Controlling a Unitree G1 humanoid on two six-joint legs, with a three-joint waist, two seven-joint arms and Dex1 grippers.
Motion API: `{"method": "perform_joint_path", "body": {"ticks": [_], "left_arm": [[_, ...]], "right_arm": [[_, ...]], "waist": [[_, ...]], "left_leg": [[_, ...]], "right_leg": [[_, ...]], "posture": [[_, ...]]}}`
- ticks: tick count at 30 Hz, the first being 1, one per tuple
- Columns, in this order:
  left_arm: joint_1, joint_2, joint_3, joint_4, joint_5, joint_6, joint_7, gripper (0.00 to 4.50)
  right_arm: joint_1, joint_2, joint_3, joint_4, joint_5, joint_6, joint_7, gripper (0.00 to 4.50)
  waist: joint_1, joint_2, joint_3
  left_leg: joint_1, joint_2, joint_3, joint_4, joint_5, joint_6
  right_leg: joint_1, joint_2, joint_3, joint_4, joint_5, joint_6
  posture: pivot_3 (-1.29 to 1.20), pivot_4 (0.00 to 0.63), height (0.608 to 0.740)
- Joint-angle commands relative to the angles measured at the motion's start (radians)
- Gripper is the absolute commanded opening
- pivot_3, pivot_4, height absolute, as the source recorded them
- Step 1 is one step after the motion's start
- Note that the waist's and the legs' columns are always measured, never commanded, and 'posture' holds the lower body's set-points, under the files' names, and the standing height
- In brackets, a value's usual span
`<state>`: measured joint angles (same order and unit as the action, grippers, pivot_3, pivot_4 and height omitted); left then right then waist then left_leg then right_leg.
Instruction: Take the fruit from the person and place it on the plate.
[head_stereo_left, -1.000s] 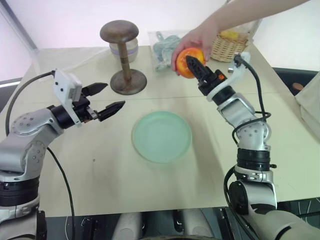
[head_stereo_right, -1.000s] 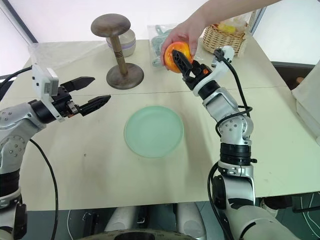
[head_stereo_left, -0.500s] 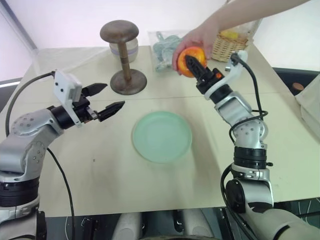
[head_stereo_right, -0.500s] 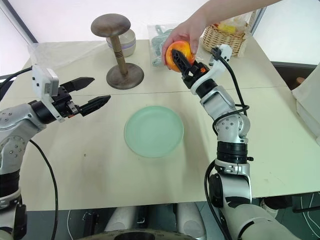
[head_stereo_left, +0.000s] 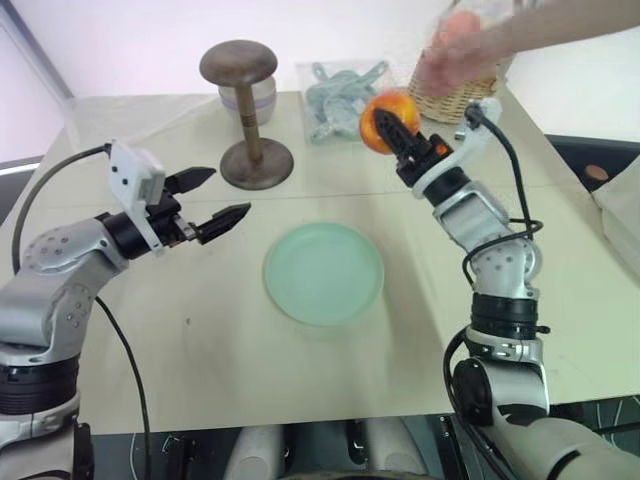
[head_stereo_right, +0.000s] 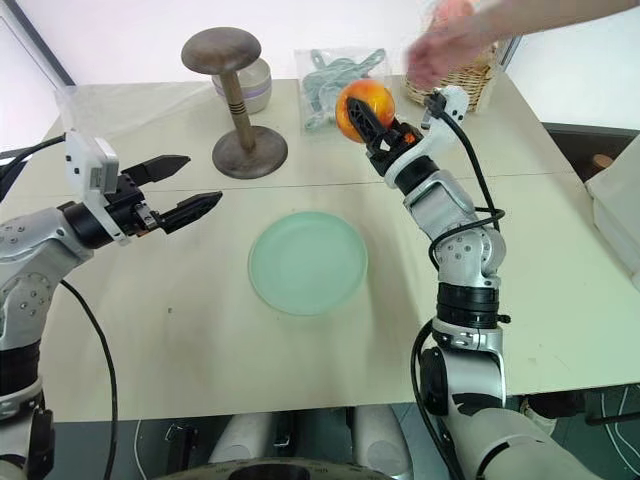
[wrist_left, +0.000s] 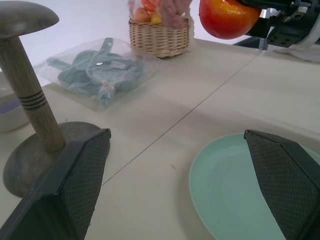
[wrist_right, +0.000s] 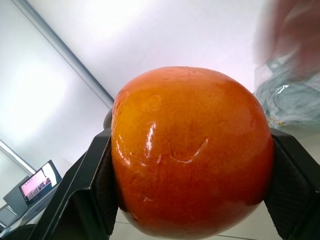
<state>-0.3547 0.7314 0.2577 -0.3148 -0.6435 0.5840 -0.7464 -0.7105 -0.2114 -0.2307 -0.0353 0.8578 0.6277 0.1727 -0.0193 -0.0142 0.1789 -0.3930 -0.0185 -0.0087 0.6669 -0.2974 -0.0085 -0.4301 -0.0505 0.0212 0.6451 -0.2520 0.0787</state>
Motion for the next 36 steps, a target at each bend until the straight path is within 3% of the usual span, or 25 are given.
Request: {"method": "perform_joint_path", "body": {"ticks": [1,4,14,21,36], "left_arm": [[-0.018,0.005,0.018,-0.004,-0.006,-0.014,-0.005,4.5],[-0.027,0.016,0.012,0.012,0.001,-0.019,-0.022,4.5],[-0.094,0.034,-0.033,0.043,-0.025,0.012,-0.104,4.5],[-0.076,0.098,-0.049,0.011,-0.075,0.083,-0.208,4.5],[0.048,0.364,0.041,-0.007,-0.107,0.117,-0.456,4.5]], "right_arm": [[0.042,-0.093,0.094,-0.171,-0.082,0.03,0.057,3.08],[0.146,-0.238,0.224,-0.333,-0.158,0.111,0.119,3.08],[0.264,-0.445,0.28,-0.562,-0.095,0.204,0.362,3.08],[0.28,-0.431,0.362,-0.528,-0.174,0.174,0.426,3.08],[0.281,-0.321,0.437,-0.399,-0.301,0.097,0.474,3.08]], "waist": [[0.002,0.0,0.0],[0.006,0.0,0.0],[0.005,-0.001,0.0],[0.003,-0.001,0.0],[0.005,-0.002,0.001]], "left_leg": [[0.0,0.0,0.0,0.0,0.0,0.0],[0.0,0.0,0.0,-0.001,0.0,0.0],[0.0,0.0,0.0,0.0,0.0,0.0],[0.0,0.0,0.0,0.0,0.0,0.0],[0.001,0.0,0.0,0.0,0.0,0.0]], "right_leg": [[0.0,0.0,0.0,0.0,0.0,0.0],[0.0,0.0,0.0,-0.002,0.0,0.0],[0.001,0.001,0.0,-0.002,0.0,0.0],[0.001,0.001,0.0,-0.002,0.0,0.0],[0.001,0.001,-0.001,-0.002,0.0,0.0]], "posture": [[0.0,0.15,0.74],[0.0,0.15,0.74],[0.0,0.15,0.74],[0.0,0.15,0.74],[0.0,0.15,0.74]]}}
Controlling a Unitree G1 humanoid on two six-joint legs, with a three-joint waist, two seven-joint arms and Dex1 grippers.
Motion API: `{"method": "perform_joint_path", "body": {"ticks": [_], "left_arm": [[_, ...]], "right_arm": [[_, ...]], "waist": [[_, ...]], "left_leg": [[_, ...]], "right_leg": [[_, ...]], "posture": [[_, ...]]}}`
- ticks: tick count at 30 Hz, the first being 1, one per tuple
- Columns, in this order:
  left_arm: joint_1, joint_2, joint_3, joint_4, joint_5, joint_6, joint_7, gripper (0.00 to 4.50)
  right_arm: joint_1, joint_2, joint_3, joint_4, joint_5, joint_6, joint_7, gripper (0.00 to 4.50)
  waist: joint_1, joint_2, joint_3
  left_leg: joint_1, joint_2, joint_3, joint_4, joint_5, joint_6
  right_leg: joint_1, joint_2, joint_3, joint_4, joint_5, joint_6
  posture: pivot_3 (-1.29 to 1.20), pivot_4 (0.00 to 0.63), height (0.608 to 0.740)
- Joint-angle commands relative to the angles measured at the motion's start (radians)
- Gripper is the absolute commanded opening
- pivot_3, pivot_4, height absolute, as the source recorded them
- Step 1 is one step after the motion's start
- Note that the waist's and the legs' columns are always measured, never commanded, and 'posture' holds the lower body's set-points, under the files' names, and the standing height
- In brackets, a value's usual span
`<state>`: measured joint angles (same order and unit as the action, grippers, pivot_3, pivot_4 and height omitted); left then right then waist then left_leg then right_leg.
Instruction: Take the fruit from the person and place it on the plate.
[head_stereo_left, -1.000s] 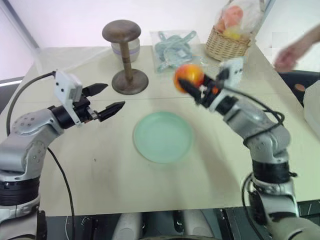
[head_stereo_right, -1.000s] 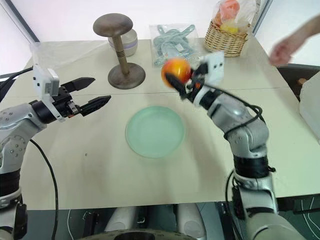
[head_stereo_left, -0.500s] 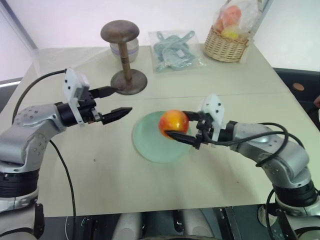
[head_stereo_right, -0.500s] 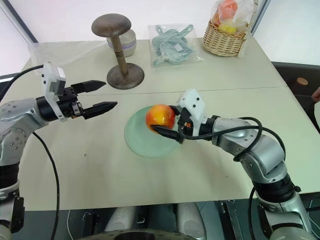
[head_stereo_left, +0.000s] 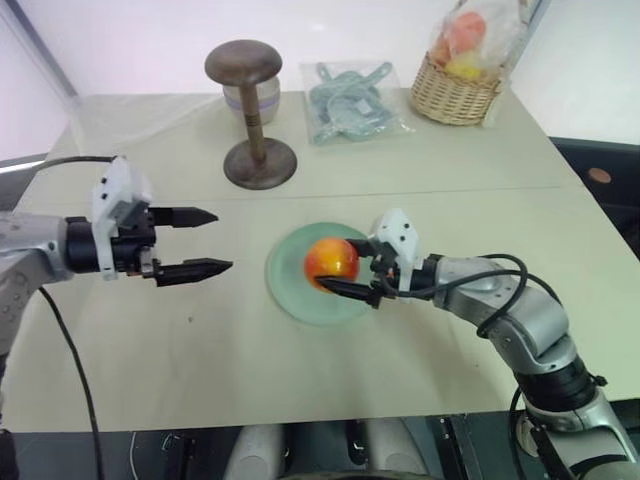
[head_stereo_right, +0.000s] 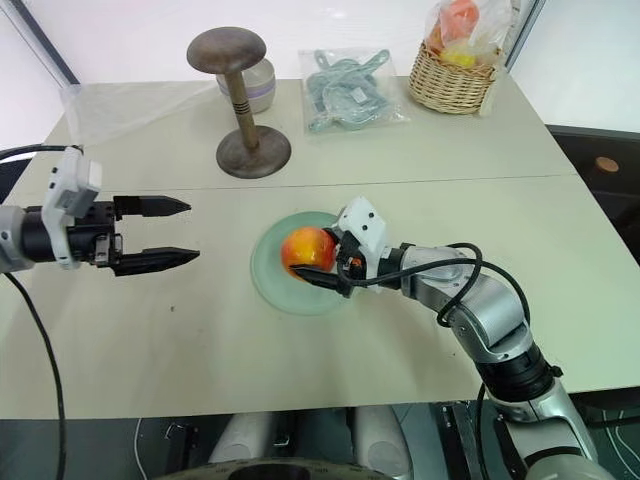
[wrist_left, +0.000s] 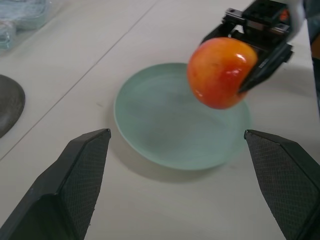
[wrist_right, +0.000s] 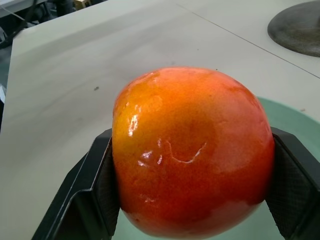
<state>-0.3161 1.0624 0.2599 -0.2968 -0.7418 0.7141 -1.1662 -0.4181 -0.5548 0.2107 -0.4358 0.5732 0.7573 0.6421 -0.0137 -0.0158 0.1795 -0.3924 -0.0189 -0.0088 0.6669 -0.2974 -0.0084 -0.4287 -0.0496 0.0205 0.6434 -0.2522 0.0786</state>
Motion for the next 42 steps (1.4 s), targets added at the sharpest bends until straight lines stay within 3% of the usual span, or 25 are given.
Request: {"method": "perform_joint_path", "body": {"ticks": [1,13,14,15,23,31,35,42], "left_arm": [[0.013,0.04,0.039,-0.026,-0.007,-0.015,-0.044,4.5],[0.023,0.063,0.016,-0.013,0.039,-0.063,-0.076,4.5],[0.022,0.063,0.013,-0.011,0.042,-0.067,-0.078,4.5],[0.021,0.063,0.01,-0.009,0.045,-0.071,-0.081,4.5],[0.009,0.058,-0.011,0.008,0.068,-0.095,-0.09,4.5],[0.006,0.05,-0.017,0.005,0.066,-0.09,-0.093,4.5],[0.004,0.047,-0.022,0.001,0.064,-0.089,-0.094,4.5],[-0.021,0.044,-0.045,0.03,0.08,-0.111,-0.114,4.5]], "right_arm": [[-0.012,0.03,-0.003,0.011,-0.026,-0.037,0.004,3.08],[-0.003,0.098,-0.013,0.114,-0.125,-0.098,-0.01,3.08],[-0.002,0.101,-0.013,0.12,-0.133,-0.101,-0.012,4.13],[-0.001,0.103,-0.013,0.125,-0.14,-0.102,-0.013,4.44],[0.013,0.116,-0.03,0.114,-0.148,-0.089,-0.013,4.44],[0.003,0.094,-0.127,0.015,-0.068,0.013,-0.025,4.44],[-0.03,0.049,-0.216,-0.071,0.004,0.099,-0.036,4.44],[0.028,-0.246,-0.426,-0.262,0.247,0.253,0.12,4.44]], "waist": [[-0.001,0.0,0.0],[-0.002,0.0,0.0],[-0.002,0.0,0.0],[-0.002,0.0,0.0],[-0.002,0.0,0.0],[-0.002,0.0,0.0],[-0.001,0.0,0.0],[0.002,0.0,0.0]], "left_leg": [[0.0,0.0,0.0,0.0,0.0,0.0],[0.0,0.0,0.0,0.0,0.0,0.0],[0.0,0.0,0.0,0.0,0.0,0.0],[0.0,0.0,0.0,0.0,0.0,0.0],[0.0,0.0,0.0,0.0,0.0,0.0],[0.0,0.0,0.0,0.0,0.0,0.0],[0.0,0.0,0.0,0.001,0.0,0.0],[0.0,0.0,0.0,0.001,0.0,0.0]], "right_leg": [[0.0,0.0,0.0,0.0,0.0,0.0],[0.0,0.0,0.0,0.001,0.0,0.0],[0.0,0.0,0.0,0.001,0.0,0.0],[0.0,0.001,0.0,0.001,0.0,0.0],[0.0,0.001,0.0,0.001,0.0,0.0],[0.0,0.001,0.0,0.002,0.0,0.0],[0.0,0.001,0.0,0.002,0.0,0.0],[0.0,0.001,0.0,0.001,0.0,0.0]], "posture": [[0.0,0.15,0.74],[0.0,0.15,0.74],[0.0,0.15,0.74],[0.0,0.15,0.74],[0.0,0.15,0.74],[0.0,0.15,0.74],[0.0,0.15,0.74],[0.0,0.15,0.74]]}}
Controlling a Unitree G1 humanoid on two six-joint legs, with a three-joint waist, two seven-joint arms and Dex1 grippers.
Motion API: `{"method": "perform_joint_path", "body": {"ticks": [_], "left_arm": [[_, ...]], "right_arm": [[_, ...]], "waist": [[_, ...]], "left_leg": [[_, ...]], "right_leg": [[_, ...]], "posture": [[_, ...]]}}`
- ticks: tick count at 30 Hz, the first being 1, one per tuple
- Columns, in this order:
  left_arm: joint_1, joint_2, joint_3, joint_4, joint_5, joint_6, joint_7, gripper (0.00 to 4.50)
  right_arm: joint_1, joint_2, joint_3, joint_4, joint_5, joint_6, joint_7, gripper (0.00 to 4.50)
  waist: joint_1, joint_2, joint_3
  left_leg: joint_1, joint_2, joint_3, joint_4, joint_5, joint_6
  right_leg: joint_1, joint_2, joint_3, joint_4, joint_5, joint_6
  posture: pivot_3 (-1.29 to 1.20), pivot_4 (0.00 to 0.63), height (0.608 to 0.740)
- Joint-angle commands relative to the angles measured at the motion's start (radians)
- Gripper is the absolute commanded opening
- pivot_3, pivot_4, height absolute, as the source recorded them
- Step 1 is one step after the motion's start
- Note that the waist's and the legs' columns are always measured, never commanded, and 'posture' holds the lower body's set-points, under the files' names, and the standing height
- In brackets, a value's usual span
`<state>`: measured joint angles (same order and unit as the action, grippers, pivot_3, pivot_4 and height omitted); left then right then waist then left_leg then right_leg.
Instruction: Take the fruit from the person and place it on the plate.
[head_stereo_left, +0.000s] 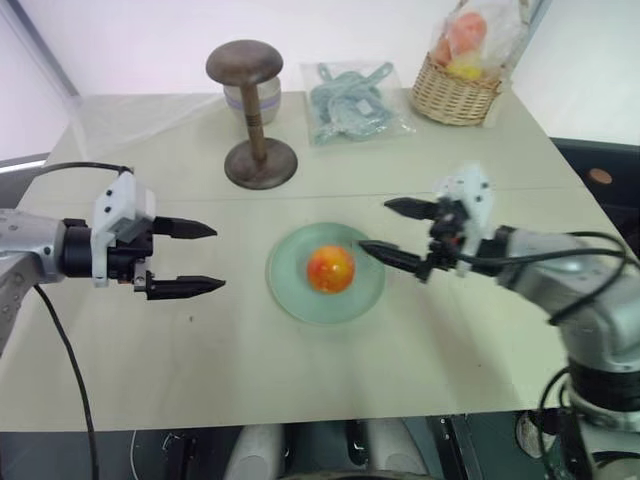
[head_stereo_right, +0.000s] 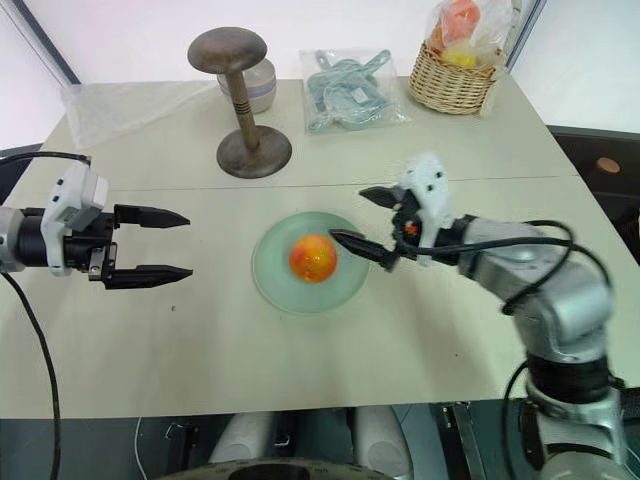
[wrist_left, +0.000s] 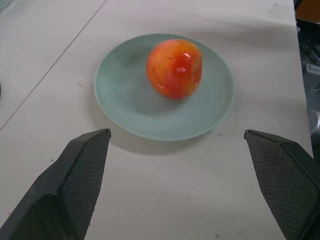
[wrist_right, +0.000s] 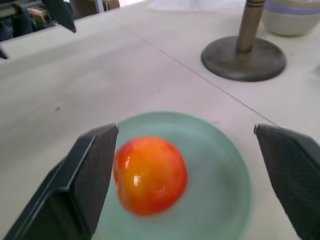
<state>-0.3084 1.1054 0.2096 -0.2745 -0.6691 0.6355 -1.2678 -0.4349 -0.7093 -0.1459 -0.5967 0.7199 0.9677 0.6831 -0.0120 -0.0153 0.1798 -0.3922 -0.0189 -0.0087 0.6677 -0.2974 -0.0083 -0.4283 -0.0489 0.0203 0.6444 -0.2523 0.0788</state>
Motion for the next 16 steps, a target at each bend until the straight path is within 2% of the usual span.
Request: {"method": "perform_joint_path", "body": {"ticks": [1,5,16], "left_arm": [[-0.037,-0.002,0.001,0.014,0.011,-0.036,-0.013,4.5],[-0.046,-0.013,-0.005,0.025,0.016,-0.046,-0.015,4.5],[-0.059,-0.027,-0.016,0.046,0.033,-0.065,-0.022,4.5]], "right_arm": [[0.077,-0.14,-0.088,-0.129,0.112,0.044,0.108,4.44],[0.179,-0.238,-0.158,-0.176,0.131,0.025,0.138,4.44],[0.216,-0.248,-0.219,-0.167,0.175,0.011,0.064,4.44]], "waist": [[0.002,0.0,0.0],[-0.003,0.0,0.0],[-0.001,-0.001,0.0]], "left_leg": [[0.0,0.0,0.0,0.0,0.0,0.0],[0.0,0.0,0.0,0.0,0.0,0.0],[0.001,0.0,0.001,0.001,0.0,0.0]], "right_leg": [[0.0,0.0,0.0,0.0,0.0,0.0],[0.0,0.0,0.0,0.0,0.0,0.0],[0.001,0.001,0.001,0.002,0.0,0.0]], "posture": [[0.0,0.15,0.74],[0.0,0.15,0.74],[0.0,0.15,0.74]]}}
